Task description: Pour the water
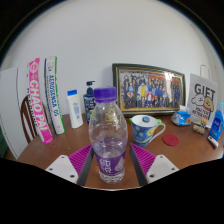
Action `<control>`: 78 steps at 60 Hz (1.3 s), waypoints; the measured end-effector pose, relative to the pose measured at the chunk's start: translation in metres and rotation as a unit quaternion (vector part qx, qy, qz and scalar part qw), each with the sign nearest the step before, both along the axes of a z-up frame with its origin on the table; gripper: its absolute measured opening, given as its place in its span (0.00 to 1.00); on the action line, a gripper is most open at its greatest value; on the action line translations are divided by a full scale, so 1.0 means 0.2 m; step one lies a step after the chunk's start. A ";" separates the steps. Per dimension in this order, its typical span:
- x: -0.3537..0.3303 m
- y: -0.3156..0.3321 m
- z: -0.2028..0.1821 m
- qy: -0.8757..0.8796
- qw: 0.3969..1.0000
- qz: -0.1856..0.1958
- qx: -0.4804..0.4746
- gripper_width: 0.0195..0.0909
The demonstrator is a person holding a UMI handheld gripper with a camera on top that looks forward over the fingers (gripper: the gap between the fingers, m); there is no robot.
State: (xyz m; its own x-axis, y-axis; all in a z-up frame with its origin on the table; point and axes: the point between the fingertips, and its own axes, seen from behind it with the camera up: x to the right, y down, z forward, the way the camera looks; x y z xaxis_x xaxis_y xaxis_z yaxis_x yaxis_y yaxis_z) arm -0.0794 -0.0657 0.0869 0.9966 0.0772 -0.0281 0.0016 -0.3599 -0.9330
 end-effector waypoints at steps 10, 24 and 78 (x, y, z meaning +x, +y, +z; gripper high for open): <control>-0.02 0.04 -0.02 -0.013 1.000 -0.010 0.021 0.42; -0.02 0.06 -0.01 -0.018 1.000 -0.012 0.020 0.18; -0.23 0.70 0.72 0.780 0.620 -0.087 -0.013 0.18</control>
